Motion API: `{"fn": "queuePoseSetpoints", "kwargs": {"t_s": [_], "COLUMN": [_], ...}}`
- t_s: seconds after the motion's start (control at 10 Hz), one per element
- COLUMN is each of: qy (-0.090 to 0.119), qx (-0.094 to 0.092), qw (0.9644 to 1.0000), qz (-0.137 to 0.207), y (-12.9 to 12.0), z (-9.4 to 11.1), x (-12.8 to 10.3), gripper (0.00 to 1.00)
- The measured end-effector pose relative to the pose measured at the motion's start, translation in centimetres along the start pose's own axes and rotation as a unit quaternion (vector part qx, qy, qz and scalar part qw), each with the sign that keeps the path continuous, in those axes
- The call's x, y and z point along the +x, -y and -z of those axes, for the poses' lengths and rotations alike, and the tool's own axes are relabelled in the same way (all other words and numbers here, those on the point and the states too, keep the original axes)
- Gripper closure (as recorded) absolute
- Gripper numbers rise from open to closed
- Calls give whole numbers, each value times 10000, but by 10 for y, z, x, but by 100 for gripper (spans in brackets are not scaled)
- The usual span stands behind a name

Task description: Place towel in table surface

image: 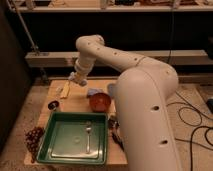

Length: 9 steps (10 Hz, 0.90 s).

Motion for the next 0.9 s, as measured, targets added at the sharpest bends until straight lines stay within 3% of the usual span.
{"fn": "queuePoseSetpoints", "kwargs": {"t_s": [0.2, 0.5, 0.7, 0.9], "qy": [25, -112, -105, 118], "qx": [-85, -206, -122, 77], "qw": [10000, 9997, 9999, 9999], "qz": [23, 14, 16, 19], "y": [-5, -15, -21, -26], "z": [-8, -39, -62, -95], "x": [4, 44, 65, 61], "gripper": [100, 100, 100, 100]}}
